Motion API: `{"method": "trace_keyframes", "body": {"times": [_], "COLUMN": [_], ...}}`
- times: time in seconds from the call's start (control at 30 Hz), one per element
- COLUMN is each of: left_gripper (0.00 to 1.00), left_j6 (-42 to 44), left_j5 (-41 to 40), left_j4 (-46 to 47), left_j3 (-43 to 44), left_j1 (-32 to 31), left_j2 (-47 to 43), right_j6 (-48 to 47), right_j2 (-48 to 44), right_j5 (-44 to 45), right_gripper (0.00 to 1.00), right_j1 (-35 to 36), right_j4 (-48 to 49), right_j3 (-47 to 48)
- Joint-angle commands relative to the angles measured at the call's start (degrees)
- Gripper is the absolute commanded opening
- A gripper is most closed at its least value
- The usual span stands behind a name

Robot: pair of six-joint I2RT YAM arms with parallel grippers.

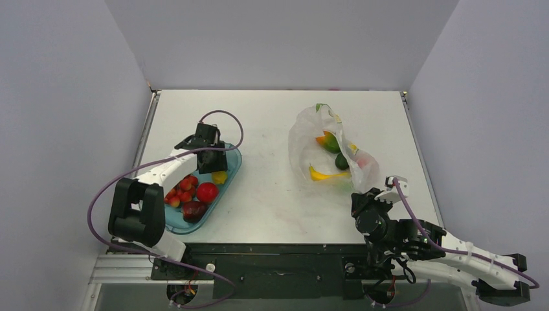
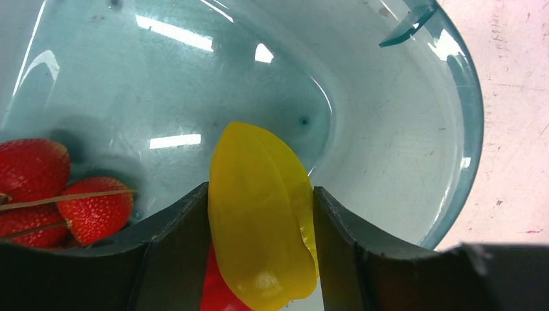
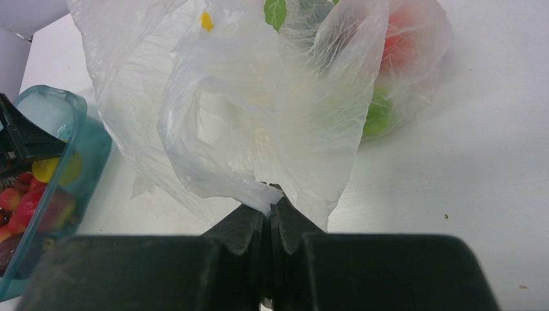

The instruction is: Take the fake fruits out of the plastic bag

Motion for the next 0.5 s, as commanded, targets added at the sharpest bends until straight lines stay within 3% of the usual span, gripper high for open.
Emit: {"method": "trace_keyframes", "body": {"times": [0.0,0.2,0.47], "left_gripper": [0.23,0.50,0.77], "left_j6": [-0.50,-0.42,-0.97], "left_j5": [2.01,3.40,4.08], "left_j4": [4.33,4.47,3.44], "left_j3": [0.04,-0.28,-1.00], "left_j1": [0.25,0.26,-0.44], "left_j2": [1.39,2.57,1.27], "right_j6": [-0.74,0.43,-0.34], "right_j2": [1.07,0.18,-0.49], "right_j5": [1.45,0.95,0.77], "right_gripper": [0.00,0.00,0.00], "right_j1": [-0.39,-0.39,-0.35], "right_j4": [-0.28,-0.16,-0.19], "right_j3": [2.14,1.90,1.80]}}
